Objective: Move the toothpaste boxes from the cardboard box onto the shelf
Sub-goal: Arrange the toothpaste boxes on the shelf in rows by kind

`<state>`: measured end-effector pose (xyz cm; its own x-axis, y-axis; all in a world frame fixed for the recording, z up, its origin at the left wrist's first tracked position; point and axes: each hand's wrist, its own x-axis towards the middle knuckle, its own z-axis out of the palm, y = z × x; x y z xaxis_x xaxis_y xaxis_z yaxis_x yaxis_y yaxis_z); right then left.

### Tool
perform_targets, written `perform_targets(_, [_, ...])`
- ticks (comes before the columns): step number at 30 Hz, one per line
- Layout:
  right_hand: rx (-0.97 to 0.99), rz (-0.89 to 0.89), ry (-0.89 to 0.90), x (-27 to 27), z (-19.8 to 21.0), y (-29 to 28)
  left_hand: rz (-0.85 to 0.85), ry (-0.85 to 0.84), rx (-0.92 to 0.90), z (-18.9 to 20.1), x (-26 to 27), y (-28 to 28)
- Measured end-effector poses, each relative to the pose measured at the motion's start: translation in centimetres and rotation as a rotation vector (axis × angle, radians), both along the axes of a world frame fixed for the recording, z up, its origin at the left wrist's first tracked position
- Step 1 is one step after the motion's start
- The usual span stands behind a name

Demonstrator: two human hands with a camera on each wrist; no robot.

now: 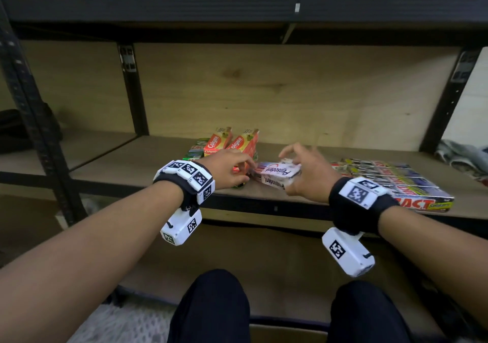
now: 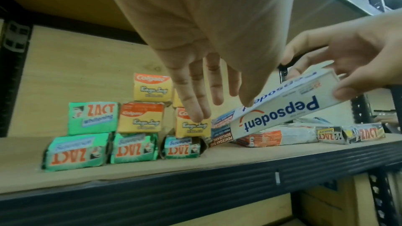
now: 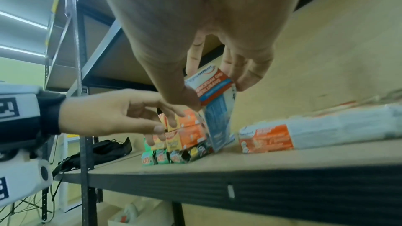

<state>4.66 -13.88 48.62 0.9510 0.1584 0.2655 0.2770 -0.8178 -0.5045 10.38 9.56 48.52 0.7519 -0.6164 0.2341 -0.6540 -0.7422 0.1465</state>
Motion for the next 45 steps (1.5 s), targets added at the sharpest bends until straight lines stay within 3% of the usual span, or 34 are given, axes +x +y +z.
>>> perform_targets(6, [0.080, 0.117, -0.057, -1.1, 3.2, -4.0, 0.059, 0.108, -0.173, -0.1, 1.1, -3.5])
perform_targets(12, [0.136, 0.179, -0.131, -0.4, 3.9, -6.7, -0.019, 0.379, -0.110, 1.8, 1.3, -6.9])
perform_targets(16, [0.201, 0.198, -0.176, 0.9, 2.7, -7.4, -0.047, 0.376, -0.085, 1.9, 2.0, -8.0])
perform_targets(21, [0.375, 0.018, -0.181, 2.5, 0.9, -8.0, -0.003, 0.330, -0.209, 1.6, 2.7, -8.1])
perform_targets(27, [0.536, -0.060, 0.115, 1.6, -2.9, -7.6, 0.046, 0.423, -0.551, 1.7, 1.9, -7.8])
perform_targets(34, [0.682, 0.045, 0.343, 0.6, -4.2, -5.3, 0.133, 0.663, -1.000, 1.5, 1.3, -8.6])
perform_targets(40, [1.069, 0.105, 0.434, 0.2, -2.4, -6.3, 0.146, 0.762, -1.445, 1.1, 0.6, -8.8])
perform_targets(43, [1.081, 0.082, 0.428, 0.0, -1.3, -7.8, 0.118, 0.810, -1.519, 1.2, 0.4, -8.2])
perform_targets(45, [0.993, 0.081, 0.418, -0.1, -0.8, -8.7, 0.103, 0.806, -1.458, 0.8, 0.3, -8.0])
